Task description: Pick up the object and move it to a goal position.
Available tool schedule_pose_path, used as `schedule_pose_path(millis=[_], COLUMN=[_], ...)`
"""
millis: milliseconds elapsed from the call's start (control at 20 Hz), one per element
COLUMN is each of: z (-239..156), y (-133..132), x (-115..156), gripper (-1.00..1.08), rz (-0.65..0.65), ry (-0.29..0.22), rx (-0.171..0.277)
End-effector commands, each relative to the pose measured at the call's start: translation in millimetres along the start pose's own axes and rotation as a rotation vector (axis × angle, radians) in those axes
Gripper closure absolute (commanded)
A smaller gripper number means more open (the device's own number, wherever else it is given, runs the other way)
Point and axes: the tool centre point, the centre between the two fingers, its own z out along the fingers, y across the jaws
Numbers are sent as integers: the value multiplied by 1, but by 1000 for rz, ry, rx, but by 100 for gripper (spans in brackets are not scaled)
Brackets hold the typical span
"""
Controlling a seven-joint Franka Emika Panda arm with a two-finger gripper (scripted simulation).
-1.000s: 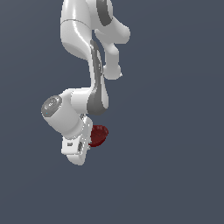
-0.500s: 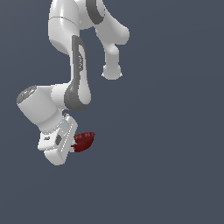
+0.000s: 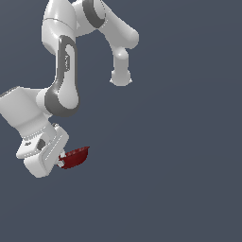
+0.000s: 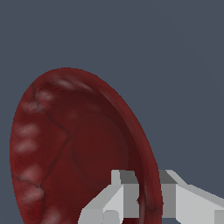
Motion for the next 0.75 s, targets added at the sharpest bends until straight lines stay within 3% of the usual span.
schedule_pose_path(millis=[0,350,700], z=[-7,-17,-17], y=[6,14,15], x=[-7,-21,-22], gripper=[108,108,108], rz=[-22,-55,-61], ry=[10,30,35], rx=[-31,-78,-83])
